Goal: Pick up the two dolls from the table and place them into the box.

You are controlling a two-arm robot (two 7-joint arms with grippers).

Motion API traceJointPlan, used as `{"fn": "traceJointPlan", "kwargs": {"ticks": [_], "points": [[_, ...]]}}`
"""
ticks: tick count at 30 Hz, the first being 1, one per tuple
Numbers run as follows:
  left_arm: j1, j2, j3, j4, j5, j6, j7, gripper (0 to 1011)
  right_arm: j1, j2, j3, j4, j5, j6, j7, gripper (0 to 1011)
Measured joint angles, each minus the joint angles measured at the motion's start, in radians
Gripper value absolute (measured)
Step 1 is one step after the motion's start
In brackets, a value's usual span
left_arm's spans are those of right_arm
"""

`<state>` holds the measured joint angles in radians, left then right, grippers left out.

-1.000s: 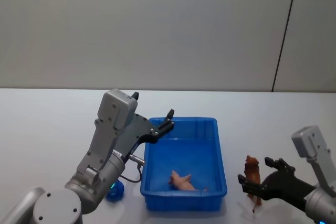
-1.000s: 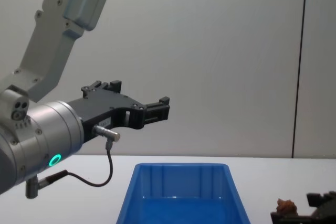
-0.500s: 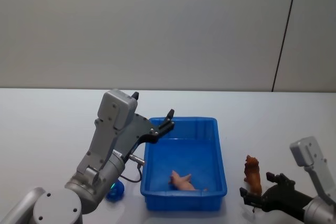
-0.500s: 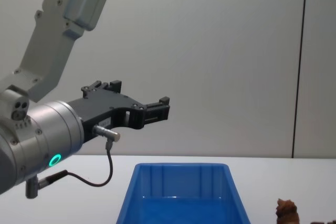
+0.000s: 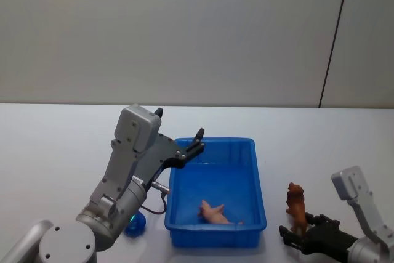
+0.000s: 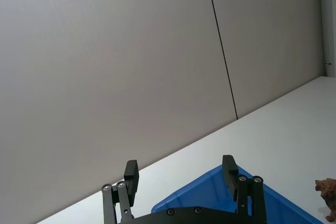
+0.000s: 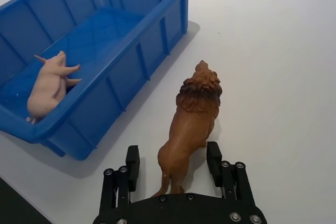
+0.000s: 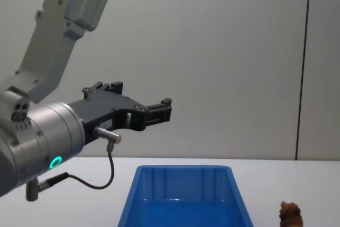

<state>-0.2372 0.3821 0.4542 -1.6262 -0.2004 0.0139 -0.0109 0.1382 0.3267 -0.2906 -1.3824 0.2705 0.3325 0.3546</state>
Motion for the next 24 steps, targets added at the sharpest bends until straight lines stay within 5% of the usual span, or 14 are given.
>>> {"fn": "traceJointPlan", "kwargs": {"ticks": [16, 24], "points": [[0.0, 0.0, 0.0, 0.0, 0.0, 0.0, 0.0, 1001, -0.004, -0.006, 0.003, -0.02, 0.011, -0.044, -0.071, 310], [0.0, 0.0, 0.0, 0.0, 0.0, 0.0, 0.0, 1001, -0.012, 0.0, 0.009, -0.06, 0.012, -0.077, -0.1, 304]]}}
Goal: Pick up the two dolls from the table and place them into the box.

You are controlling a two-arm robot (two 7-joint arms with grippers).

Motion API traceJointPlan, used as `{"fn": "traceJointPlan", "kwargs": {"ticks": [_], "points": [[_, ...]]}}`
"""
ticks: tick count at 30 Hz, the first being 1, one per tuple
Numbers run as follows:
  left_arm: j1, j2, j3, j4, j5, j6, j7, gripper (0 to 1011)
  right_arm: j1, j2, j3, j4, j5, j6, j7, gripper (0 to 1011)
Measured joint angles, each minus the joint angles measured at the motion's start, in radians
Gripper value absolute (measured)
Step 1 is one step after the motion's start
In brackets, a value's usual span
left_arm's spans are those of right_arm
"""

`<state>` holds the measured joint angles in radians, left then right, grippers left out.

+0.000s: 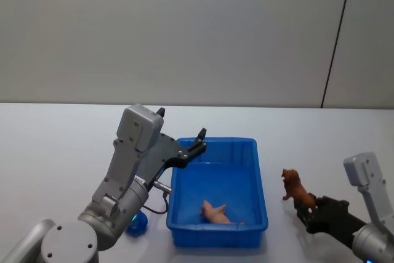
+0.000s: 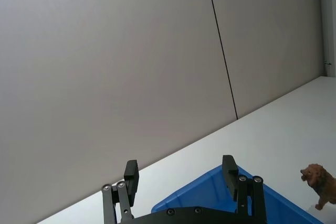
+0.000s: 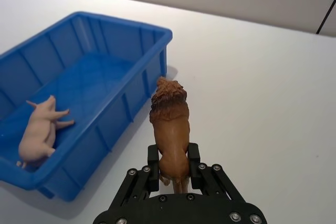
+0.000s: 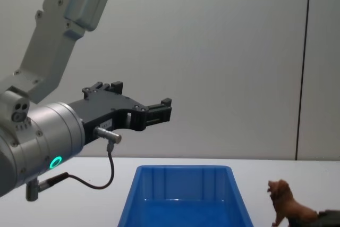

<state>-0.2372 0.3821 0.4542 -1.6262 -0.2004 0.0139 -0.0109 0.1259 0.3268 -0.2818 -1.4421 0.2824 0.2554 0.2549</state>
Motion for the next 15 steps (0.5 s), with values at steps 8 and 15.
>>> {"fn": "traceJointPlan", "kwargs": {"ticks": [8, 15], "points": [[0.0, 0.0, 0.0, 0.0, 0.0, 0.0, 0.0, 1002, 0.0, 0.003, 0.006, -0.036, 0.0, -0.03, -0.008, 305], [0.0, 0.0, 0.0, 0.0, 0.0, 0.0, 0.0, 1001, 0.013, 0.004, 0.008, -0.072, -0.004, -0.046, 0.03, 305]]}}
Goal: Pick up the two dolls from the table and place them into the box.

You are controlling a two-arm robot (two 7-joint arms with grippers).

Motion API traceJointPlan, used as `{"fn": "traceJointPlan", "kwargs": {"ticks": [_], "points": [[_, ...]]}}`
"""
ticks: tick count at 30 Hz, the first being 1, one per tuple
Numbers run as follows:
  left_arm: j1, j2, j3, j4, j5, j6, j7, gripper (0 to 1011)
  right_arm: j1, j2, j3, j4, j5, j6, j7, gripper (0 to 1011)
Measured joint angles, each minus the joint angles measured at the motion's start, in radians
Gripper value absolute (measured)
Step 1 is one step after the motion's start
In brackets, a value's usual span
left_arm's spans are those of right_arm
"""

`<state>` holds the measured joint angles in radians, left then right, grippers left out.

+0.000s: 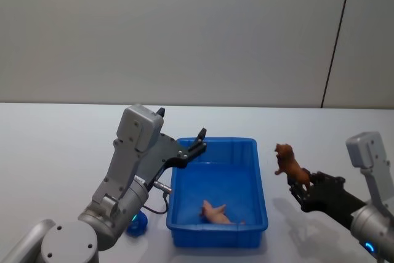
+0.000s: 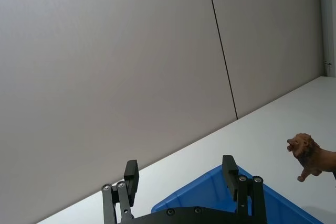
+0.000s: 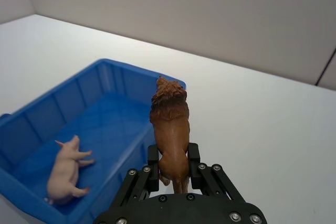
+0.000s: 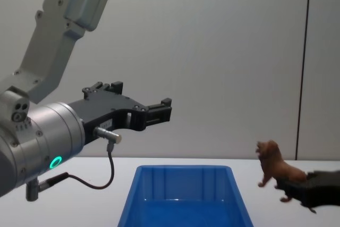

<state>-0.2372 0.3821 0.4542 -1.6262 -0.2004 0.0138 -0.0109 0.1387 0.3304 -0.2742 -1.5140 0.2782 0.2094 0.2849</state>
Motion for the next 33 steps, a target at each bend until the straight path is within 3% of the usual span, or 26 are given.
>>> {"fn": "traceJointPlan", "kwargs": {"ticks": [12, 22, 27, 33], "points": [[0.0, 0.0, 0.0, 0.0, 0.0, 0.0, 0.0, 1001, 0.05, -0.026, -0.019, -0.015, -0.027, 0.036, 0.092, 304], [0.0, 0.0, 0.0, 0.0, 0.0, 0.0, 0.0, 1001, 0.112, -0.077, -0.049, 0.049, -0.061, 0.082, 0.123, 317], [0.0, 0.0, 0.0, 0.0, 0.0, 0.0, 0.0, 1001, 0.135, -0.098, -0.061, 0.079, -0.074, 0.096, 0.13, 441], [0.0, 0.0, 0.0, 0.0, 0.0, 0.0, 0.0, 1001, 0.149, -0.109, -0.068, 0.099, -0.079, 0.099, 0.133, 688]]}}
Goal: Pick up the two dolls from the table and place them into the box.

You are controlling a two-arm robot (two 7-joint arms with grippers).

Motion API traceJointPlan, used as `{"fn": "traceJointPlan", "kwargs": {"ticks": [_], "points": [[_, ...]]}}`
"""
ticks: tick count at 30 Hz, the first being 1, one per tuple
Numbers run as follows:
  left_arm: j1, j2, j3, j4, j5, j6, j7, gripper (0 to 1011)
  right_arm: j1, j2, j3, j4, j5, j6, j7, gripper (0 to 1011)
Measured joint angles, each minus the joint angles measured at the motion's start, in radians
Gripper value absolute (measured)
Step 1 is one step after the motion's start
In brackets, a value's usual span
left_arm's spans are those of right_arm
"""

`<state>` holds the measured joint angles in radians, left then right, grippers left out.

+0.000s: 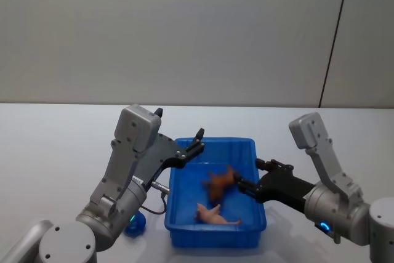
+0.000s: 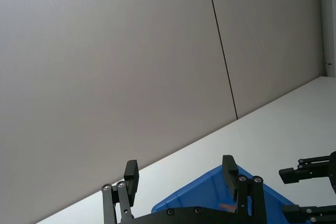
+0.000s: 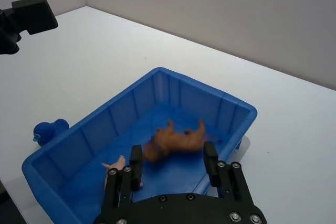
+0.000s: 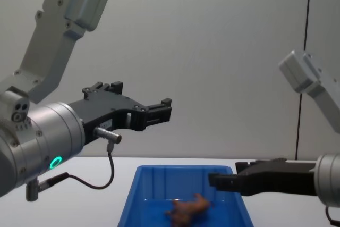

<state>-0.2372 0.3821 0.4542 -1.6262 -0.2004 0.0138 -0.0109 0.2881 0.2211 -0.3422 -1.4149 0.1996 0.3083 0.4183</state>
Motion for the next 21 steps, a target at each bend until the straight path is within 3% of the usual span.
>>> {"fn": "traceJointPlan", "kwargs": {"ticks": [6, 13, 21], "points": [[0.0, 0.0, 0.0, 0.0, 0.0, 0.0, 0.0, 1001, 0.0, 0.004, 0.004, 0.001, 0.007, -0.017, 0.0, 821], [0.0, 0.0, 0.0, 0.0, 0.0, 0.0, 0.0, 1001, -0.025, 0.038, 0.029, -0.024, 0.038, -0.057, 0.002, 1001], [0.0, 0.0, 0.0, 0.0, 0.0, 0.0, 0.0, 1001, -0.067, 0.088, 0.059, -0.055, 0.066, -0.096, 0.009, 1001]]}}
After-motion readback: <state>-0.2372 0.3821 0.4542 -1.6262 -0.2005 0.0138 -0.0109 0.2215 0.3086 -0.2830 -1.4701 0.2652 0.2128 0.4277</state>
